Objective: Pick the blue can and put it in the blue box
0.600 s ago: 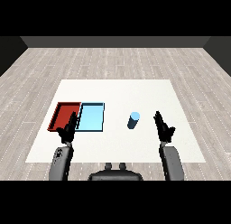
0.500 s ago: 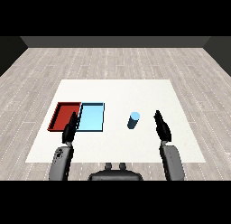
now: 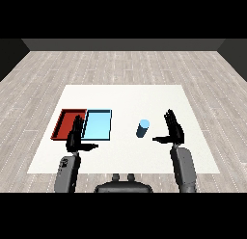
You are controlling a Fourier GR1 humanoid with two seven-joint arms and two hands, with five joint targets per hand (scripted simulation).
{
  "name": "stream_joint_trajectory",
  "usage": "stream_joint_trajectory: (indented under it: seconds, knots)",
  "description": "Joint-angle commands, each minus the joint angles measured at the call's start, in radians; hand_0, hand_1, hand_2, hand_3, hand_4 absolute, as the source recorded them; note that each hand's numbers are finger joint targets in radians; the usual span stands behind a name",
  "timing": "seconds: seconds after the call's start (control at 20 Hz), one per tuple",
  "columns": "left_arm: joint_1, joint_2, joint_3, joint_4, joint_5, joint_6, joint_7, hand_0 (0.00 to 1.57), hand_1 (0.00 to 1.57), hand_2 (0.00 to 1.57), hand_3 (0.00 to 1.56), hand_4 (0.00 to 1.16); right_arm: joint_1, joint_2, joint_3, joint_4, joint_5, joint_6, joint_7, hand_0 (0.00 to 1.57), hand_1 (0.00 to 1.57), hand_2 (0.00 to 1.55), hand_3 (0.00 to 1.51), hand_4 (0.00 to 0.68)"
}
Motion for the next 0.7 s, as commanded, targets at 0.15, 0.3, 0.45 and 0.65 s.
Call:
stream_joint_trajectory:
  seconds: [0.15, 0.3, 0.45, 0.65]
  knots:
    - [0.016, -0.036, -0.008, 0.056, 0.006, -0.021, -0.19, 0.0, 0.0, 0.0, 0.0, 0.0, 0.035, -0.059, -0.066, 0.057, -0.091, 0.158, -0.145, 0.0, 0.0, 0.0, 0.0, 0.0]
    - [-0.041, -0.037, -0.032, 0.141, -0.007, 0.02, -0.221, 0.0, 0.0, 0.0, 0.0, 0.0, -0.045, 0.001, -0.025, 0.093, -0.062, 0.085, -0.108, 0.0, 0.0, 0.0, 0.0, 0.0]
    - [-0.049, 0.003, 0.052, 0.177, 0.053, -0.064, -0.246, 0.0, 0.0, 0.0, 0.0, 0.0, -0.041, -0.07, -0.083, 0.132, -0.088, 0.143, -0.128, 0.0, 0.0, 0.0, 0.0, 0.0]
    - [0.004, -0.03, -0.003, 0.045, 0.025, -0.016, -0.165, 0.0, 0.0, 0.0, 0.0, 0.0, -0.08, -0.022, -0.048, 0.1, -0.064, 0.052, -0.044, 0.0, 0.0, 0.0, 0.0, 0.0]
